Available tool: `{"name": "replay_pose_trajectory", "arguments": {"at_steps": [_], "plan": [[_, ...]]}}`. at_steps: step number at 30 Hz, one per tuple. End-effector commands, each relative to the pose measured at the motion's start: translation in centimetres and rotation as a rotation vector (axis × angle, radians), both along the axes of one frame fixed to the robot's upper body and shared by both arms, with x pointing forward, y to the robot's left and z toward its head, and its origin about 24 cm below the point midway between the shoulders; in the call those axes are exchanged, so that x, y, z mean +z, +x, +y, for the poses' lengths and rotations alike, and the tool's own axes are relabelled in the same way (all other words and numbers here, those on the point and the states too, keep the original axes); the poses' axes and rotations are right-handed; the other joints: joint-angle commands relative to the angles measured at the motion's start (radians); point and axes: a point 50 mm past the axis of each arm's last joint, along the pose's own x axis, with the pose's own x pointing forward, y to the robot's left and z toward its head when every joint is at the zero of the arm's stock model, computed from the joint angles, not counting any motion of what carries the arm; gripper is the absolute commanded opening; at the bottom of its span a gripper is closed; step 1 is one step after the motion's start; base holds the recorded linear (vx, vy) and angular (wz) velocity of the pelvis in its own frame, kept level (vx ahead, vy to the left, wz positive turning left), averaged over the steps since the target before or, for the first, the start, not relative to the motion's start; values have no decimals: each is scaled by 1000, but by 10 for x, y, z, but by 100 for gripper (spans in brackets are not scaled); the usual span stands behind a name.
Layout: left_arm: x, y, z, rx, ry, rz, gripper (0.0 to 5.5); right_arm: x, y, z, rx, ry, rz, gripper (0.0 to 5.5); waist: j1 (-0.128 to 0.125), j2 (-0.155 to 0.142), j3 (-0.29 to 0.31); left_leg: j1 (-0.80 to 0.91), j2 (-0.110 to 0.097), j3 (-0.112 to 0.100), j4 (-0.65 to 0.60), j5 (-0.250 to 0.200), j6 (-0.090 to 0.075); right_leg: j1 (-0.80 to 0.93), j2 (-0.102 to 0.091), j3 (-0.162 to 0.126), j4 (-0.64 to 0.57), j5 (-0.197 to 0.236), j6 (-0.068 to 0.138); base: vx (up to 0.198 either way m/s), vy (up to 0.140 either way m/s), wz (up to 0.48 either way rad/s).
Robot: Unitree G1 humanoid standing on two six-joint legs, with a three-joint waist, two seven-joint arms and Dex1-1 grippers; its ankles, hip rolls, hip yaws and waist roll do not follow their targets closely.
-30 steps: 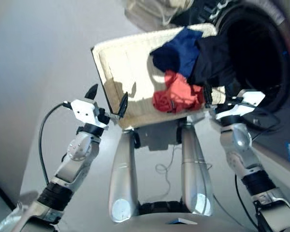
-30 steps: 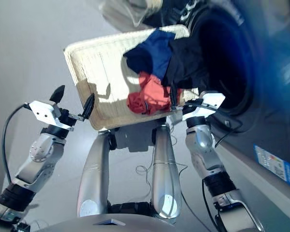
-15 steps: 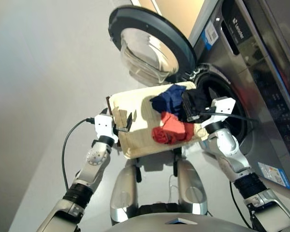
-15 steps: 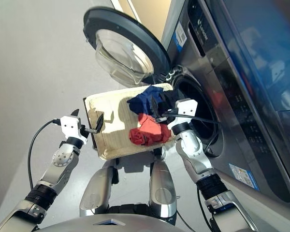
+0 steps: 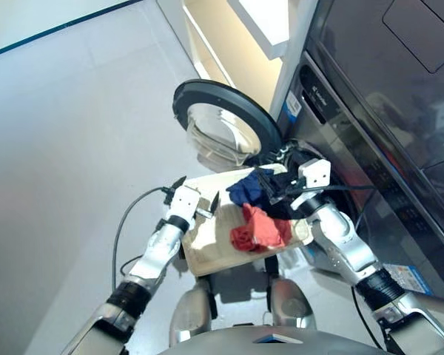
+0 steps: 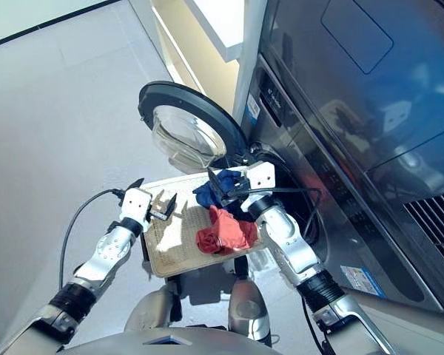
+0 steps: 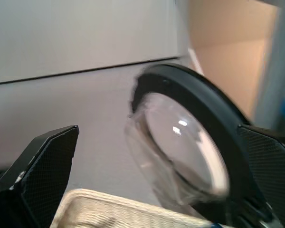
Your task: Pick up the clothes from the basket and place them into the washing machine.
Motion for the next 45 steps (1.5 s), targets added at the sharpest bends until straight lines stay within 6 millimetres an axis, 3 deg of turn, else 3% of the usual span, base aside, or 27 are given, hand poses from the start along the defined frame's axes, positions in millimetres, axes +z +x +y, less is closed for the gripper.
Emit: {"name": "replay_pose_trajectory", "arguments": {"at_steps": [1, 9, 13, 17, 25, 28, 32, 33, 34, 37, 40, 45], "plan": [[33, 26, -15, -30, 28, -140, 550, 81, -12, 37, 156, 178, -300, 550, 10, -42, 75, -9, -9, 15, 105, -54, -26, -75, 13, 8, 68, 46, 20, -66, -42, 16], [43, 39, -36, -70, 58, -158, 550, 135, -16, 72, 221, 194, -515, 550, 15, -29, 195, -130, -11, 1, 240, -80, -22, -208, 20, 12, 233, 4, 1, -87, -32, 30], [37, 45, -31, -41, 94, -129, 550, 160, -20, 86, 262, 182, -607, 550, 16, -20, 229, -216, -5, -7, 321, -102, -16, -291, 20, 21, 299, -9, -7, -76, -18, 98], [45, 51, -39, -43, 88, -142, 550, 174, -30, 99, 318, 228, -644, 550, 5, -20, 229, -337, -6, -11, 414, -131, -10, -404, 31, 46, 382, -26, -20, -74, -13, 59], [69, 73, -53, -13, 129, -191, 550, 205, -52, 121, 392, 296, -758, 550, -16, -22, 229, -587, 1, -19, 585, -175, -14, -646, 43, 65, 540, -56, -37, -76, -7, 21], [79, 77, -56, -9, 125, -220, 550, 211, -59, 126, 411, 319, -781, 550, -19, -24, 229, -664, 8, -15, 638, -186, -15, -721, 49, 70, 581, -58, -39, -83, 9, -47], [97, 81, -66, -20, 115, -282, 550, 217, -72, 138, 458, 347, -811, 550, -19, -24, 229, -762, 11, -26, 698, -198, -13, -811, 55, 73, 628, -64, -42, -50, -11, -13], [58, 83, -58, 53, 199, -107, 550, 216, -78, 145, 496, 370, -791, 550, -40, -54, 229, -774, 26, -27, 732, -235, -22, -823, 63, 74, 661, -100, -39, 0, 0, 0], [69, 85, -55, 52, 205, -177, 550, 212, -79, 149, 512, 375, -770, 550, -31, -45, 229, -791, 25, -33, 746, -241, -21, -844, 65, 74, 674, -101, -40, 0, 0, 0], [77, 87, -47, 57, 198, -201, 550, 222, -82, 146, 528, 394, -802, 550, -23, -33, 229, -831, 24, -38, 763, -241, -21, -874, 62, 71, 682, -103, -40, -14, -17, -14], [87, 86, -60, 14, 177, -240, 550, 224, -91, 156, 551, 391, -826, 550, -17, -28, 229, -879, 29, -42, 766, -239, -24, -922, 62, 70, 692, -107, -37, 0, 0, 0], [95, 89, -61, 35, 190, -281, 550, 226, -95, 161, 561, 385, -844, 550, -17, -26, 229, -936, 41, -44, 797, -243, -30, -988, 68, 70, 729, -119, -34, 0, 0, 0]]}}
